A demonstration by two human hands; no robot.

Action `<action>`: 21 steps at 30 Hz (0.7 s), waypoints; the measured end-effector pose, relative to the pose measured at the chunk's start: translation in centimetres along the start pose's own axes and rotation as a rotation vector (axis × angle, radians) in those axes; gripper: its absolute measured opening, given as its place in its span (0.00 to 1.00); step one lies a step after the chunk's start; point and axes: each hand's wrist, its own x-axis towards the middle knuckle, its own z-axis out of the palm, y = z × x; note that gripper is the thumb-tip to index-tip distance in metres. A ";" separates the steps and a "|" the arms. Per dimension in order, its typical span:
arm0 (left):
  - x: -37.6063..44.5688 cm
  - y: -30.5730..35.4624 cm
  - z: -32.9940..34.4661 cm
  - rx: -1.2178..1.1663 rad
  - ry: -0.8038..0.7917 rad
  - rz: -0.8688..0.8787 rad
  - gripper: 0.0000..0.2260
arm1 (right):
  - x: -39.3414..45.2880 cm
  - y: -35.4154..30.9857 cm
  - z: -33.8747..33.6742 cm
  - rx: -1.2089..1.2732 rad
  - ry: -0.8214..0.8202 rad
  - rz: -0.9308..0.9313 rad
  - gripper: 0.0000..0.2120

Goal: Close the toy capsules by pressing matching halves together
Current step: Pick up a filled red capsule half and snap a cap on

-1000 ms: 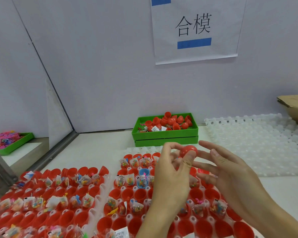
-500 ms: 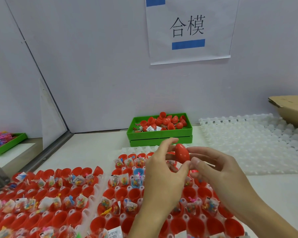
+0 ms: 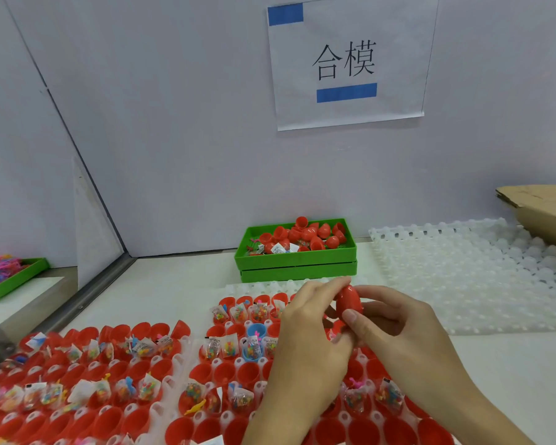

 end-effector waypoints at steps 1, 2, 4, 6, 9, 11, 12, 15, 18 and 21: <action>0.1 0.0 0.0 -0.009 -0.007 0.004 0.24 | 0.0 0.0 0.0 -0.006 0.006 -0.002 0.11; 0.1 0.0 -0.1 -0.014 -0.003 0.007 0.24 | 0.0 -0.1 0.0 -0.010 0.007 -0.004 0.11; 0.2 0.0 -0.3 -0.020 0.023 0.011 0.23 | 0.0 -0.2 -0.1 -0.007 0.000 -0.005 0.12; 0.3 0.0 -0.5 -0.033 0.035 0.018 0.20 | -0.1 -0.4 -0.2 0.015 -0.021 0.001 0.12; 0.2 0.0 -0.5 -0.037 -0.014 0.050 0.11 | -0.1 -0.5 -0.4 0.021 -0.053 0.022 0.12; 0.1 0.0 -0.3 -0.022 -0.023 0.058 0.09 | -0.1 -0.5 -0.4 0.002 -0.063 0.031 0.12; 0.0 0.1 -0.2 -0.017 -0.019 0.060 0.08 | -0.1 -0.4 -0.4 0.003 -0.059 0.038 0.12; -0.2 0.1 0.0 -0.016 -0.024 0.064 0.07 | 0.0 -0.1 -0.4 0.007 -0.034 0.063 0.10; -0.2 0.2 0.1 -0.016 -0.018 0.053 0.06 | 0.0 0.1 -0.3 0.012 -0.021 0.074 0.10; -0.1 0.2 0.2 -0.003 -0.005 0.019 0.06 | 0.1 -0.1 -0.1 0.055 -0.020 0.075 0.12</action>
